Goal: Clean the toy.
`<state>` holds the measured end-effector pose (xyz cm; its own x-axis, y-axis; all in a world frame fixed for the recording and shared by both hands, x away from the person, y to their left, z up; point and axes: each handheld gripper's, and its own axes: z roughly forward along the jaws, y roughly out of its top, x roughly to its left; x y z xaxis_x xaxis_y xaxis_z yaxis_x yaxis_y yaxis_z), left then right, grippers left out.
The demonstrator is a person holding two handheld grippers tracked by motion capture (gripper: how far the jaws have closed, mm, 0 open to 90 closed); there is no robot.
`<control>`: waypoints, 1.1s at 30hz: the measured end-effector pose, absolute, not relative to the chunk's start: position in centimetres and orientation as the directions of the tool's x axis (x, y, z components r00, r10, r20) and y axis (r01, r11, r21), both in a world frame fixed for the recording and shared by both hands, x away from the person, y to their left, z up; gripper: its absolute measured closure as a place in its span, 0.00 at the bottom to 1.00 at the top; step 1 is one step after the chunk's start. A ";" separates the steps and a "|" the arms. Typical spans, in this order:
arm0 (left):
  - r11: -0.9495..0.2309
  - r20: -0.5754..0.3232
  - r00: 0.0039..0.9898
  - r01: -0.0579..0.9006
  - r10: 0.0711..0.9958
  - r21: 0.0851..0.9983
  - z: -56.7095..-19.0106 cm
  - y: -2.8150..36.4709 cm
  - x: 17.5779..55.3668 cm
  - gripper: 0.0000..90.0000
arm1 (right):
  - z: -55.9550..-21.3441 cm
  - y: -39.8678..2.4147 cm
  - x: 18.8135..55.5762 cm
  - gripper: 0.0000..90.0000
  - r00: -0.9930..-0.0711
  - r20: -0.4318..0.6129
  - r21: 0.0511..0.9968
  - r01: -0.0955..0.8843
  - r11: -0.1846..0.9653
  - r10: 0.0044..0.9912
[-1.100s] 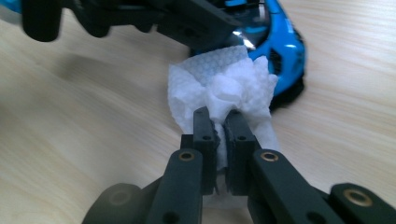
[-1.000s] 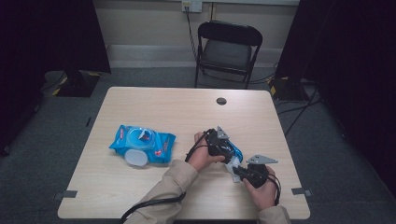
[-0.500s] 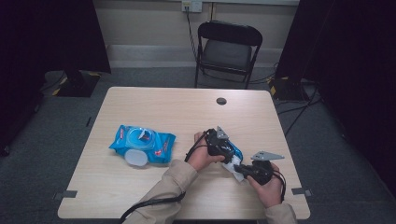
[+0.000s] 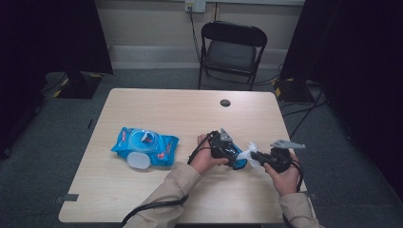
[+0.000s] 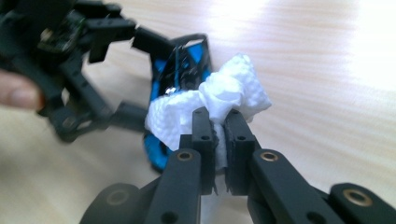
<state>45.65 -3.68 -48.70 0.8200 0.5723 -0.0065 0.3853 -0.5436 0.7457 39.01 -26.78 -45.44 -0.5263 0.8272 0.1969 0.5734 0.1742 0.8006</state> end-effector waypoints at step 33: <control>-0.538 -0.019 0.833 0.375 0.553 0.755 -48.8 -3.3 45.6 0.04 | -49.4 -20.5 50.0 0.94 -0.469 0.221 0.743 0.649 0.164 0.855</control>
